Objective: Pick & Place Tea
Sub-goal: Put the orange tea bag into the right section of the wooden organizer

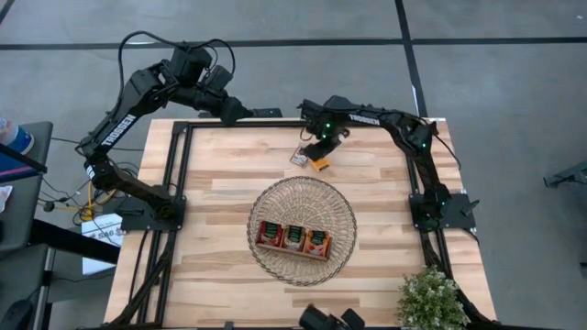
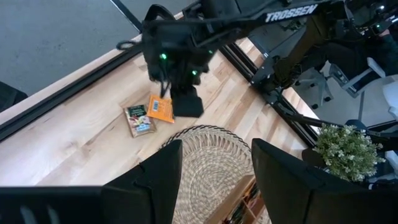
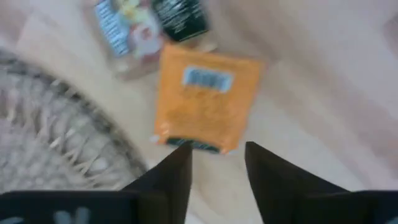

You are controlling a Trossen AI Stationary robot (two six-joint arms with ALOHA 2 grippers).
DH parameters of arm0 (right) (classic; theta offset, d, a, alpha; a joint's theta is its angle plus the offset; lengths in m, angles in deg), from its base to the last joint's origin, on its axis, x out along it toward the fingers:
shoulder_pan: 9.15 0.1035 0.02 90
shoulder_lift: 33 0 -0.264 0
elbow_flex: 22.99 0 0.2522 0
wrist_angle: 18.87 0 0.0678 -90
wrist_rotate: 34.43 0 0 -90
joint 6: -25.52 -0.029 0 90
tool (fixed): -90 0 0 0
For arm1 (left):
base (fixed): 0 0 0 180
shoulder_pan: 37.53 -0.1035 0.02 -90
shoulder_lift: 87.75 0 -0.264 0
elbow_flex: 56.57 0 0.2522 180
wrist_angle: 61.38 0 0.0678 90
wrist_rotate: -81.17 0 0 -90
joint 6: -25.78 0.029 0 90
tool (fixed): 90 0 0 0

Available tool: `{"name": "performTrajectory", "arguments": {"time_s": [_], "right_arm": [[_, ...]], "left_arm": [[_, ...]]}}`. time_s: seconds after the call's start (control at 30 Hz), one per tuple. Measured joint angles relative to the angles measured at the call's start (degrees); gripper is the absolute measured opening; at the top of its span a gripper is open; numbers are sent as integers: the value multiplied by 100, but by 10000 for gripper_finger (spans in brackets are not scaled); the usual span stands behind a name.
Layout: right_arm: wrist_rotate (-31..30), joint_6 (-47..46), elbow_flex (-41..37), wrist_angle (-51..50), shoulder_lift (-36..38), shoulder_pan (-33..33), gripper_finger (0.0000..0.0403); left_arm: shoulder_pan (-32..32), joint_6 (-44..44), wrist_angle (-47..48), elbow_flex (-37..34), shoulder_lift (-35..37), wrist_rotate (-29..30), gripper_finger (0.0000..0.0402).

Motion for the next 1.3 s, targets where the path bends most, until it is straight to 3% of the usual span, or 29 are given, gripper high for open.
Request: {"name": "performTrajectory", "arguments": {"time_s": [0.27,0.4,1.3], "right_arm": [[-44,58,-8,97,-90,33,250],[-207,72,-88,186,-88,123,285],[-217,198,-342,151,-422,228,290]], "left_arm": [[1,-51,0,0,0,0,185],[1,-89,0,0,0,0,185],[1,-140,-2,0,0,-81,185]]}}
